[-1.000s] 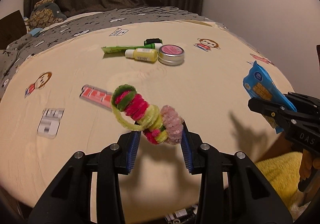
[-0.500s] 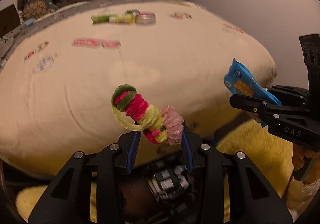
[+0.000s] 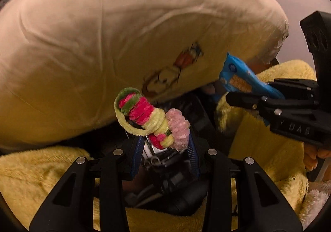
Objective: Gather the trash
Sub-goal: 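Lower the hair ties and snack packet into the black bin and open both tools, then raise both open tools back over the remaining items on the bed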
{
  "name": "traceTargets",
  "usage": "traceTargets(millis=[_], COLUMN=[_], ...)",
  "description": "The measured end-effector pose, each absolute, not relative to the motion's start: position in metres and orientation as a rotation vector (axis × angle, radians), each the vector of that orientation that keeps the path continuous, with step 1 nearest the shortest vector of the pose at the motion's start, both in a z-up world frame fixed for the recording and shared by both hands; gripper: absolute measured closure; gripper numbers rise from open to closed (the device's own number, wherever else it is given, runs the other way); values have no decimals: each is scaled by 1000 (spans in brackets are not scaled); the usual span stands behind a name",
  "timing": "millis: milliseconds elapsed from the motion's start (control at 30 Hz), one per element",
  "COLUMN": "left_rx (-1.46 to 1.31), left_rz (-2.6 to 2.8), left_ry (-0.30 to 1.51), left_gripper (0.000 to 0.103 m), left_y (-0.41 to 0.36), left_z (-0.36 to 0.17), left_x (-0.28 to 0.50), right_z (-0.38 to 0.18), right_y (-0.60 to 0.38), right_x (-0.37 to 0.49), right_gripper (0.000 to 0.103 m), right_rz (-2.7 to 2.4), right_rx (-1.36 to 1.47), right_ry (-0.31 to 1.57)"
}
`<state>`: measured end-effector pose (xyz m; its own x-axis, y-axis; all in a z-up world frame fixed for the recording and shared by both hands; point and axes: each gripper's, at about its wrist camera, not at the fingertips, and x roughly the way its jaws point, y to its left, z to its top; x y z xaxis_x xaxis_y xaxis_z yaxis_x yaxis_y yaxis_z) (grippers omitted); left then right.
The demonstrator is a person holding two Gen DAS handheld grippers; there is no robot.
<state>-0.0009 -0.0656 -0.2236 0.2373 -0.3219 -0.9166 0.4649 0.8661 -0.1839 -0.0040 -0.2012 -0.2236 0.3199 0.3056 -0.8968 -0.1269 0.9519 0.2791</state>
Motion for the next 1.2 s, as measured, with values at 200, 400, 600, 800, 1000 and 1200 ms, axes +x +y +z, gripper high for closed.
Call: traceTargets(millis=[200,400,600,800,1000,1200], left_rx=[169,177,197,193,166,132], left_rz=[-556,-565,-560,-534,-493,-429], left_ry=[1324,1372,1373,1315,1185,1001], left_gripper=[66,63,54,34,21,14], left_y=[-78,-83,-89,-76,-57,-31], left_z=[-259,-272,-272,-253,-204,-139], left_x=[-2,-7,-8,-4,10,38], right_z=[-250,-256,-255,-237,-192,-124], right_y=[-195,-196,-206,-215,-225,-234], right_x=[-4,-3,2,6,17,46], right_gripper=[79,77,49,43,26,14], right_rz=[272,273,249,215,202,171], right_rx=[183,210,230,200,173,127], right_ry=[1315,1353,1335,1270,1136,922])
